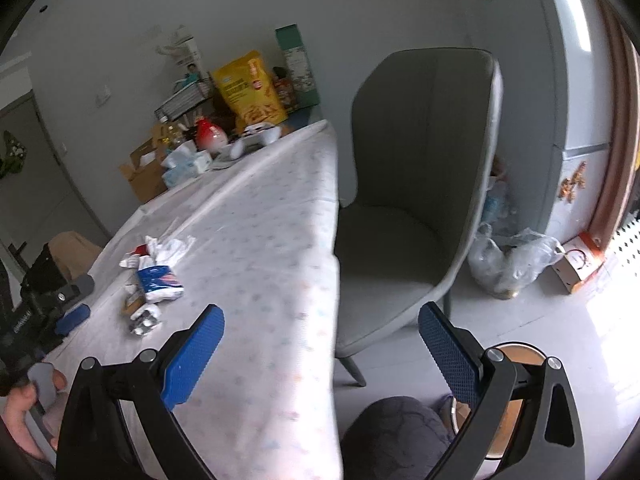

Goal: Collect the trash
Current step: 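Move both tools back toward the table, then grasp the small clear plastic wrapper with the left gripper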

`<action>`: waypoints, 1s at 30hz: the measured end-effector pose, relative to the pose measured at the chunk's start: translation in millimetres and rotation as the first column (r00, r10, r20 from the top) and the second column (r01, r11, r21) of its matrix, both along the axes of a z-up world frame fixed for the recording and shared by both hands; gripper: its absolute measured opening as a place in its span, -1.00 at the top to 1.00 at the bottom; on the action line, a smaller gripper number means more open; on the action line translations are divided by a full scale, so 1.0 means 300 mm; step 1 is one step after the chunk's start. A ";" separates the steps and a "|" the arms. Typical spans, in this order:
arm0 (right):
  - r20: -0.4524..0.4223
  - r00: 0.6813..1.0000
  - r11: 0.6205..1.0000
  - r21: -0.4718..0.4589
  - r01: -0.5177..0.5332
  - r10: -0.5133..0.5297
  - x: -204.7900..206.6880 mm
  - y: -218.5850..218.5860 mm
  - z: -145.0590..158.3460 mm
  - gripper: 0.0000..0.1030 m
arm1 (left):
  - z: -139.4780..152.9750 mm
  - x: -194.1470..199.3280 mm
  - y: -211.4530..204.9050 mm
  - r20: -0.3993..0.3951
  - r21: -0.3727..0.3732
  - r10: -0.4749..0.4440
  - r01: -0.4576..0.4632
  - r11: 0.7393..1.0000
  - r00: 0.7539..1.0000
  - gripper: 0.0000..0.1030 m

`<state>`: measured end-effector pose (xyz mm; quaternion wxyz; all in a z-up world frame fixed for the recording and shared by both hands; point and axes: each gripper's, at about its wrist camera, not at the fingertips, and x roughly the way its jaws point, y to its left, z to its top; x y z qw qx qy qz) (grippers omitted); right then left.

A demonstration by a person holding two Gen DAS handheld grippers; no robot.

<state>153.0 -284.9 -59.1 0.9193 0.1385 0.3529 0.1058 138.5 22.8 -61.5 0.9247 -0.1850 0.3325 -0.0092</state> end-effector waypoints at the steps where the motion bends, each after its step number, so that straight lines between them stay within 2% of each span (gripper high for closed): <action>1: -0.001 1.000 1.000 -0.001 -0.005 0.005 0.004 0.009 -0.001 -0.85 | -0.008 0.000 0.005 -0.007 -0.001 0.002 -0.002 1.000 1.000 -0.89; 15: -0.025 0.996 0.996 -0.004 -0.088 0.088 0.047 0.130 -0.038 -0.85 | -0.158 0.056 0.023 -0.137 -0.005 0.023 -0.024 1.000 0.990 -0.86; 20: -0.043 0.993 0.994 0.008 -0.108 0.108 0.058 0.149 -0.063 -0.85 | -0.170 0.095 -0.019 -0.149 0.062 0.046 -0.037 0.997 0.988 -0.79; 24: -0.055 0.991 0.993 0.021 -0.117 0.118 0.057 0.148 -0.084 -0.85 | -0.191 0.130 -0.043 -0.184 0.109 0.076 -0.057 0.992 0.980 -0.54; 26: -0.060 0.992 0.993 0.031 -0.114 0.115 0.058 0.140 -0.091 -0.85 | -0.196 0.137 -0.048 -0.188 0.133 0.092 -0.067 0.989 0.978 -0.48; 27: -0.061 0.992 0.993 0.035 -0.111 0.113 0.058 0.136 -0.093 -0.85 | -0.196 0.140 -0.050 -0.190 0.141 0.098 -0.072 0.987 0.977 -0.38; 28: -0.062 0.992 0.993 0.036 -0.110 0.112 0.059 0.133 -0.093 -0.85 | -0.194 0.140 -0.050 -0.190 0.147 0.102 -0.075 0.986 0.977 -0.11; 30: -0.062 0.991 0.993 0.032 -0.114 0.116 0.065 0.138 -0.090 -0.85 | -0.190 0.132 -0.038 -0.185 0.128 0.095 -0.072 0.989 0.978 0.05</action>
